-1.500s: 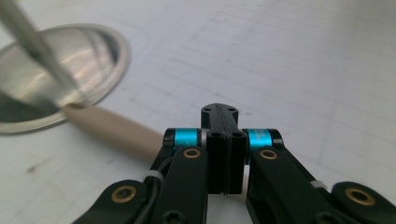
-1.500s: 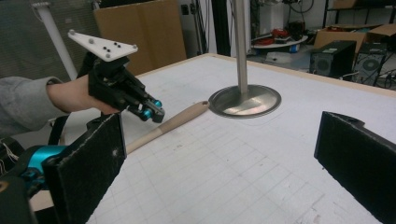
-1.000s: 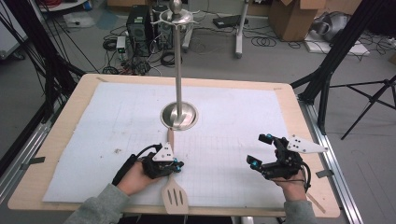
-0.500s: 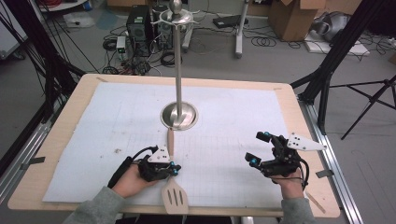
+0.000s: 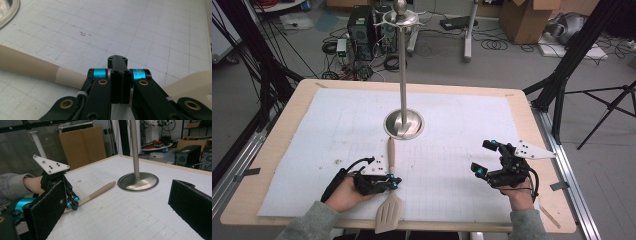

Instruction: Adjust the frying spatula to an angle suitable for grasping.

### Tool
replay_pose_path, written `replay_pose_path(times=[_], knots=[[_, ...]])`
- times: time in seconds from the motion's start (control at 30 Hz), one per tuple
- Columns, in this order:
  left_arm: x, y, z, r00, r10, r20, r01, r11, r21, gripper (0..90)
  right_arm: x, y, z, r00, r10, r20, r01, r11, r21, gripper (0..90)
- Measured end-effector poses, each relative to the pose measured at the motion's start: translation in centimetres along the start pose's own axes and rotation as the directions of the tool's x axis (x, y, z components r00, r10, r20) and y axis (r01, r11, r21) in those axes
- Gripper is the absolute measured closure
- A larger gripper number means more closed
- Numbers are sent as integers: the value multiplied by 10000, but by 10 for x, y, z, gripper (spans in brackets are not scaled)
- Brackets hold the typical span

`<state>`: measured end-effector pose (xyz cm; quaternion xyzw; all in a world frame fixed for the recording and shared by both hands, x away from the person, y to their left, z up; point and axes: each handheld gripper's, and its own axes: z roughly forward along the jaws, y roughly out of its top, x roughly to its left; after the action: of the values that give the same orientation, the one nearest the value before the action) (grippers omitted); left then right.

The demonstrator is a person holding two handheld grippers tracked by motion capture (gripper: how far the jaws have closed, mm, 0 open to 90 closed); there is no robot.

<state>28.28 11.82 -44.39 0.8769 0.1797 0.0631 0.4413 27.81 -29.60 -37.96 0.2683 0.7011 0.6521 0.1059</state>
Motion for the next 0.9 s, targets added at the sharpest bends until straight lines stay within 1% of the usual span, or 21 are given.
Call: replay_pose_path(times=[0.1, 0.13, 0.17, 0.2, 0.23, 0.27, 0.33, 0.37, 0.4, 0.43, 0.5, 0.53, 0.63, 0.73, 0.8, 0.87, 0.9], knots=[[0, 0, -3, 9999, 162, -13, -162, 9998, 127, 900, 0, 0, 0, 10000, 20, 6, -20, 10000, -7, 11], [-1, 0, -4, 9994, 337, -32, -336, 9992, 226, 900, 0, 0, 0, 10000, 56, -8, -56, 10000, -16, 11], [-2, 0, -5, 9981, 614, -93, -610, 9975, 346, 900, 0, 0, -1, 10000, 64, 14, -64, 10000, -3, 11], [-4, 0, -6, 9953, 951, -202, -941, 9945, 465, 900, 0, 0, 0, 10000, 17, 12, -17, 10000, 4, 11], [-4, 0, -7, 9936, 1104, -232, -1090, 9924, 567, 900, 0, 0, 0, 10000, 1, 12, -1, 10000, -4, 11], [-4, -1, -9, 9953, 958, -138, -949, 9940, 545, 900, 1, 0, 0, 10000, 37, -2, -37, 10000, 65, 11], [-1, -5, -13, 9963, 854, 13, -854, 9952, 471, 900, 1, -1, 2, 10000, -70, -11, 70, 9999, 93, 11], [-1, -5, -13, 9963, 854, 13, -854, 9952, 471, 900, 1, -1, 2, 10000, -70, -11, 70, 9999, 93, 11], [1, -7, -17, 9970, 770, 114, -775, 9958, 480, 900, 1, -1, 3, 9999, -168, 15, 167, 9998, 147, 11], [2, -9, -19, 9972, 742, 109, -747, 9960, 498, 900, 1, -1, 3, 9998, -174, 20, 174, 9997, 166, 11], [2, -11, -22, 9983, 550, 172, -557, 9976, 421, 900, 1, -1, 3, 9999, -129, 18, 128, 9996, 241, 11], [3, -13, -24, 9983, 555, 198, -564, 9974, 449, 900, 0, -1, 3, 9998, -180, 28, 179, 9997, 193, 11], [5, -16, -29, 9991, 315, 280, -327, 9985, 437, 900, 0, -1, 3, 9997, -240, 33, 239, 9995, 189, 11], [6, -20, -34, 9992, 263, 311, -278, 9986, 461, 900, 0, -1, 3, 9995, -305, 62, 304, 9991, 296, 11], [7, -23, -38, 9992, 241, 318, -256, 9985, 476, 900, 1, -1, 3, 9995, -323, -50, 325, 9990, 304, 11], [8, -26, -42, 9993, 171, 329, -186, 9988, 460, 900, 1, -1, 3, 9988, -476, -104, 478, 9985, 284, 11], [8, -27, -44, 9993, 149, 331, -164, 9989, 450, 900, 2, -1, 4, 9990, -427, -120, 431, 9985, 346, 11]])
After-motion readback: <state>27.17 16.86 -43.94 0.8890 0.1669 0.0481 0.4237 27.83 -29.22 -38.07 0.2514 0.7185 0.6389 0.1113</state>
